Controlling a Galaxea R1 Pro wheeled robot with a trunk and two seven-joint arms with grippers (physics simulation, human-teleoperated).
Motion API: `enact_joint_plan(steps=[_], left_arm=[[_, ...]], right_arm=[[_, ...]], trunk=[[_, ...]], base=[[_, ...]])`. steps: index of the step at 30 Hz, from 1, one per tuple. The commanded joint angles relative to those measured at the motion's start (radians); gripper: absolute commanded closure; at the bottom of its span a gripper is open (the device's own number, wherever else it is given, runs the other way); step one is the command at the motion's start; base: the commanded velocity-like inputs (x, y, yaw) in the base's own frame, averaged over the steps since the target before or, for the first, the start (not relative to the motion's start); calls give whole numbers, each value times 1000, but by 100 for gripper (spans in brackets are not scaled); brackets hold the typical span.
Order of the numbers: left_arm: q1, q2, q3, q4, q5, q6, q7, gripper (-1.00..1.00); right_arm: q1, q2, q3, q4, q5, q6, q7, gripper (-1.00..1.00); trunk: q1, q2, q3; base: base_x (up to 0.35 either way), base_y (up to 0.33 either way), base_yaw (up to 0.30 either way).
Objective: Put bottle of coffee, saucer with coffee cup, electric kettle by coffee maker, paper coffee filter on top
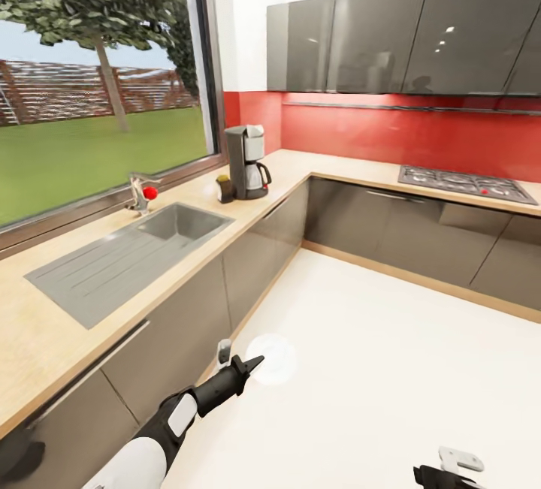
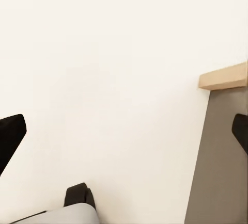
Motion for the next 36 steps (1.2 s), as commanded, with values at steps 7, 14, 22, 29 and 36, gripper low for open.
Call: enact_joint_plan(steps=[7, 14, 22, 29, 36], left_arm=[[-1, 0, 2, -1, 3, 6, 1, 100], [-1, 0, 2, -1, 4, 6, 1, 100], [-1, 0, 2, -1, 4, 6, 1, 100], [-1, -2, 2, -1, 4, 6, 1, 100], [-1, -5, 2, 1, 2, 3, 1, 100]], right_arm=[[0, 0, 5, 1, -8, -3, -1, -100], [3, 0, 5, 1, -8, -3, -2, -100], [3, 0, 5, 1, -8, -3, -3, -100], [4, -1, 5, 1, -8, -4, -3, -100], [14, -1, 5, 1, -7, -4, -3, -100]], trunk=[[1, -2, -2], [1, -2, -2], [1, -2, -2], [1, -2, -2], [1, -2, -2]], base=[[279, -167, 0], [279, -167, 0], [279, -166, 0], [280, -167, 0], [282, -167, 0]])
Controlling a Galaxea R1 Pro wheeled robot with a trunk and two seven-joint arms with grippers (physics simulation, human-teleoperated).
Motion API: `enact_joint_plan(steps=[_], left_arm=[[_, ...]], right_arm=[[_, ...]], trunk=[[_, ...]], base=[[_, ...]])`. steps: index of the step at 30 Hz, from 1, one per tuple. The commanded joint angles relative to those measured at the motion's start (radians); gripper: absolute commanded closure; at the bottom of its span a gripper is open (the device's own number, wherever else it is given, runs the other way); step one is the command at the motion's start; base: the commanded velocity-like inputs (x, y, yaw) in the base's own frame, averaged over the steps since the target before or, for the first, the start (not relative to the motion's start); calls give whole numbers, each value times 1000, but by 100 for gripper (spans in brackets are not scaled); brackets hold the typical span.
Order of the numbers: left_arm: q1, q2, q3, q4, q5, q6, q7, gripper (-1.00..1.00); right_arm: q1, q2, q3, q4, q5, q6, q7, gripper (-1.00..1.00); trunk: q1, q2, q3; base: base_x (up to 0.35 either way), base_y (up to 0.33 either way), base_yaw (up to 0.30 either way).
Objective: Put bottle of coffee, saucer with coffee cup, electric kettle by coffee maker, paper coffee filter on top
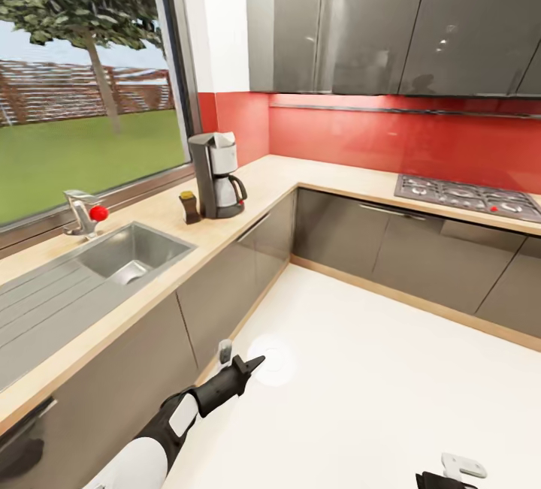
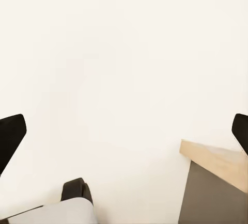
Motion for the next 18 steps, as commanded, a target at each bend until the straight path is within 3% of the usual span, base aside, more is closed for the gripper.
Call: enact_joint_plan(steps=[1, 15, 18], left_arm=[[-1, 0, 2, -1, 3, 6, 1, 100], [-5, -2, -5, -13, 5, 3, 0, 100], [-13, -2, -7, -15, 6, -37, 1, 100]], right_arm=[[-1, 0, 6, 1, -8, -3, -1, -100], [0, 3, 6, 0, -8, -3, -1, -100], [0, 4, 6, 1, -8, -3, -1, -100]], trunk=[[1, -2, -2], [1, -2, -2], [1, -2, -2]], base=[[284, -167, 0], [292, -149, 0], [89, -39, 0]])
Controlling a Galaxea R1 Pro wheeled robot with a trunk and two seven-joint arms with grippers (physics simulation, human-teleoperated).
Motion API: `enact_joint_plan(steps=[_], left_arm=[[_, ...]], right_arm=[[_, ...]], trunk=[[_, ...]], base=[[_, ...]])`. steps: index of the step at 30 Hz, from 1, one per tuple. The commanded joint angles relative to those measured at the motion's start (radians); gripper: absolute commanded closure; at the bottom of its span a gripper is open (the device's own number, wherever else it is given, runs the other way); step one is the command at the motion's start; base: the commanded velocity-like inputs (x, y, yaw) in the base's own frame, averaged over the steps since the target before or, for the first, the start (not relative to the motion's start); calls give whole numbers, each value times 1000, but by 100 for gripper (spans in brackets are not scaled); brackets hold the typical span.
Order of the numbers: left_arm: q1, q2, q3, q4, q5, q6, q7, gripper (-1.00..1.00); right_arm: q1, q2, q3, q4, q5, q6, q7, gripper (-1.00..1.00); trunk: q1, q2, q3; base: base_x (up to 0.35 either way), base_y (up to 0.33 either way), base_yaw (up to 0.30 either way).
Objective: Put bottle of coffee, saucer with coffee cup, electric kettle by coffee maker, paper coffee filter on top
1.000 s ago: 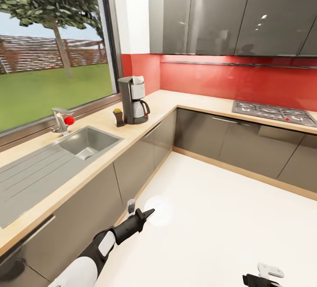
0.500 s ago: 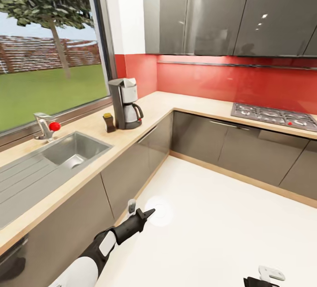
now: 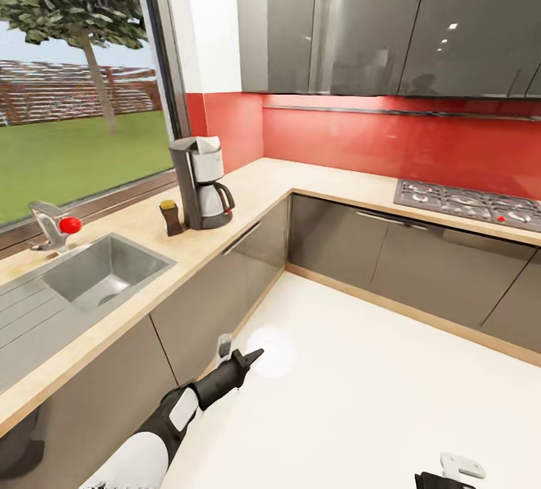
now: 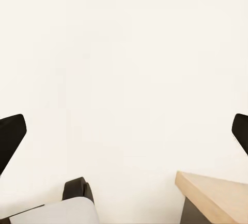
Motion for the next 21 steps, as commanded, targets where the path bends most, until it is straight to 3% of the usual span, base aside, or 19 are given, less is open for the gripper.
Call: enact_joint_plan(steps=[1, 5, 8, 9, 13, 16, 18, 19, 21], left_arm=[[-9, 0, 1, -1, 2, -12, 3, 100], [-127, 0, 2, 5, 9, -38, 31, 100], [-224, 0, 6, 8, 22, -21, 87, 100], [-272, 0, 7, 9, 38, 10, 119, 100], [-374, 0, 10, 3, 101, 92, 192, 100], [-403, 4, 14, -2, 156, 107, 254, 100], [-409, 53, 15, -15, 242, 110, 322, 100], [-414, 109, 15, -35, 323, 110, 397, 100], [-416, 152, 15, -79, 393, 110, 510, 100]], right_arm=[[-1, 0, 5, 1, -8, -3, -1, -100], [0, 1, 7, 1, -7, -3, -1, -100], [3, 2, 7, 1, -7, -4, -1, -100], [5, 2, 7, 1, -7, -4, -1, -100], [7, 3, 7, 1, -7, -4, -1, -100], [8, 4, 7, 0, -7, -5, -1, -100], [8, 4, 7, 0, -7, -5, -1, -100], [8, 5, 7, 0, -7, -5, -1, -100], [8, 6, 7, -1, -8, -5, -1, -100]], trunk=[[1, -2, -2], [1, -2, -2], [1, -2, -2], [1, -2, -2], [1, -2, -2], [1, -2, -2], [1, -2, -2], [1, -2, -2], [1, -2, -2]], base=[[34, -15, 0], [11, -5, 0], [2, -1, 0], [0, 0, 0], [0, 0, 0], [0, 0, 0], [0, 0, 0], [0, 0, 0], [0, 0, 46]])
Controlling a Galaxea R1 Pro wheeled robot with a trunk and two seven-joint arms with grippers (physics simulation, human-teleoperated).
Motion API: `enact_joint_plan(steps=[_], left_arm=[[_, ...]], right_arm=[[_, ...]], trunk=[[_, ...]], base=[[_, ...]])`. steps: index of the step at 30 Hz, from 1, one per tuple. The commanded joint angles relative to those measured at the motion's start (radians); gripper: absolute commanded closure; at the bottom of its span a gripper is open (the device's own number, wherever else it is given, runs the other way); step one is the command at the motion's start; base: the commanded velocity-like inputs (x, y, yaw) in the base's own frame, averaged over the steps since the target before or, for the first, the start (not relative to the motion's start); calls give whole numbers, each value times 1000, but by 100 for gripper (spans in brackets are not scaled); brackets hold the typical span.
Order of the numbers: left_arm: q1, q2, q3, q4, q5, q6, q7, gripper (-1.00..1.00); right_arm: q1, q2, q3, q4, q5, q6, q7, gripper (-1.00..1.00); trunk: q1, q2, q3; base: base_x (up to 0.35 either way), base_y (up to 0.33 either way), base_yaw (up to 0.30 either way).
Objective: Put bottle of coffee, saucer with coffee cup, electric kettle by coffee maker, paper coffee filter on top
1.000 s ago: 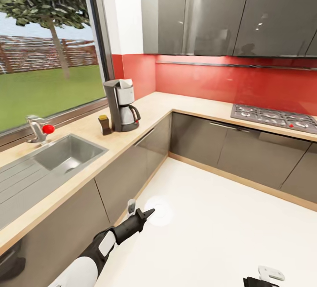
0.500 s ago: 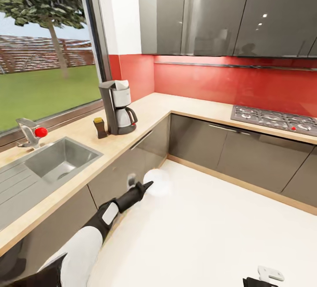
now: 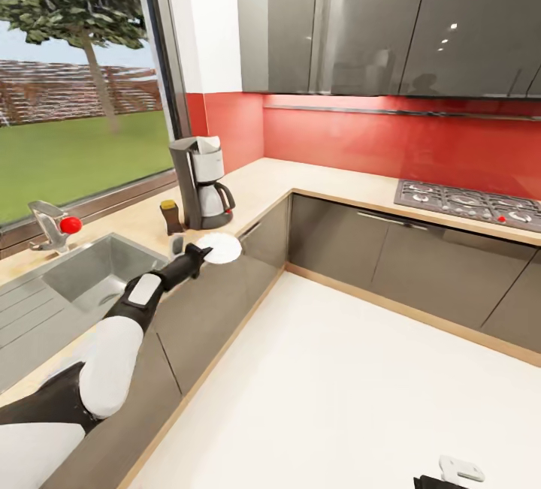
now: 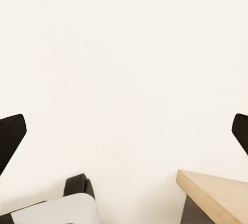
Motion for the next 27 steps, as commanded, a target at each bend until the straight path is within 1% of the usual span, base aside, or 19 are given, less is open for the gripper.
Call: enact_joint_plan(steps=[1, 2, 3, 4, 6, 12, 19, 20, 21, 23, 24, 27], left_arm=[[2, 6, 5, -29, 21, 7, 60, 100], [7, 10, 6, -55, 32, 6, 109, 100], [9, 11, 7, -68, 36, 4, 133, 100], [12, 12, 9, -80, 39, 2, 155, 100], [16, 12, 9, -89, 42, -1, 170, 100], [18, 8, 6, -92, 42, -8, 178, 100], [19, 3, 6, -88, 41, -12, 180, 100], [25, -3, 0, -93, 35, -18, 173, 100], [31, -2, -5, -99, 30, -24, 179, 100], [42, 3, -1, -101, 33, -35, 188, 100], [48, 4, -1, -95, 31, -29, 190, 100], [65, 6, -1, -81, 7, -14, 192, 100]], right_arm=[[-1, 0, 6, 1, -8, -3, -1, -100], [-1, 0, 6, 1, -8, -3, -1, -100], [-1, 0, 6, 1, -8, -3, -1, -100], [-1, 0, 6, 1, -9, -3, -1, -100], [-1, 0, 6, 1, -9, -3, -1, -100], [-1, 0, 6, 1, -9, -2, -1, -100], [-1, 1, 7, 1, -4, -3, 3, -100], [0, 7, 7, -4, -4, -3, 3, -100], [0, 12, 6, -3, -3, -3, 3, -100], [0, 24, 6, -3, -3, -3, 3, -100], [0, 29, 6, -3, -3, -3, 4, -100], [1, 33, 6, -3, -4, -3, 4, -100]], trunk=[[0, -2, -3], [0, -2, -3], [0, -2, -4], [0, -2, -5], [0, -2, -7], [0, -2, -12], [0, -2, -13], [0, -2, -13], [0, -2, -13], [0, -2, -13], [0, -2, -13], [0, -2, -13]], base=[[0, 0, 141], [0, 0, 181], [0, 0, 196], [0, 0, 209], [0, 0, 216], [0, 0, 203], [1, 0, 31], [0, 0, 0], [0, 0, 0], [0, 0, 0], [0, 0, 0], [56, 0, 0]])
